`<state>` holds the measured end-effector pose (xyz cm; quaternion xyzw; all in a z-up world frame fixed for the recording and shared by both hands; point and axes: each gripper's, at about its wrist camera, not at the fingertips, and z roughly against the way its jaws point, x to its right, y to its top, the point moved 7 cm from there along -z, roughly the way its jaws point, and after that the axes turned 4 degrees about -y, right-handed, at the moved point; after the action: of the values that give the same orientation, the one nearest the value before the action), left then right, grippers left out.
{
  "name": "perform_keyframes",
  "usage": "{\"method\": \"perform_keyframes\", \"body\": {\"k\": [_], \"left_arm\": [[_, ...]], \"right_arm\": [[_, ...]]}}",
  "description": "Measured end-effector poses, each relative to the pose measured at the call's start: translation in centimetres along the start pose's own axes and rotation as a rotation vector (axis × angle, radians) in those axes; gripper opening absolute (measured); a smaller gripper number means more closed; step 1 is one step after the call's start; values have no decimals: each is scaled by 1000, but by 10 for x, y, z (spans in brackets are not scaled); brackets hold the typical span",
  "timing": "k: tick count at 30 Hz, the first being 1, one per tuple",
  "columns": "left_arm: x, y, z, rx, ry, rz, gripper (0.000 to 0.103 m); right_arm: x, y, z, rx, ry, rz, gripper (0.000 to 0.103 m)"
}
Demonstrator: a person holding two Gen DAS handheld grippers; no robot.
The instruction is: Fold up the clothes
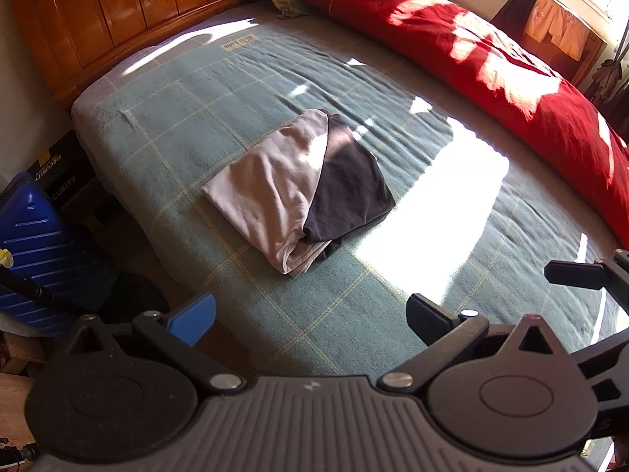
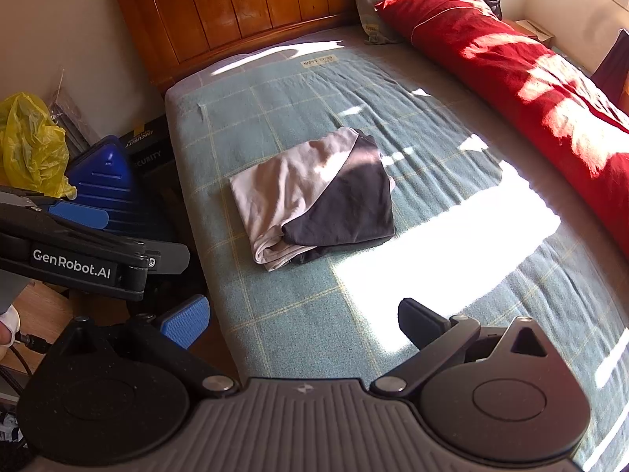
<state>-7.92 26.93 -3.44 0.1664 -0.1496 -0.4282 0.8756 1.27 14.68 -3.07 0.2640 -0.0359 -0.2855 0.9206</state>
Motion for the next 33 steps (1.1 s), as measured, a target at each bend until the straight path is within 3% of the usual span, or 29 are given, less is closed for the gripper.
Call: {"method": "perform_keyframes", "body": {"k": [33], "left_arm": [[-7, -2, 1, 22, 29, -2, 103]], "right_arm": [[-7, 0, -4, -13, -7, 21, 103]]}}
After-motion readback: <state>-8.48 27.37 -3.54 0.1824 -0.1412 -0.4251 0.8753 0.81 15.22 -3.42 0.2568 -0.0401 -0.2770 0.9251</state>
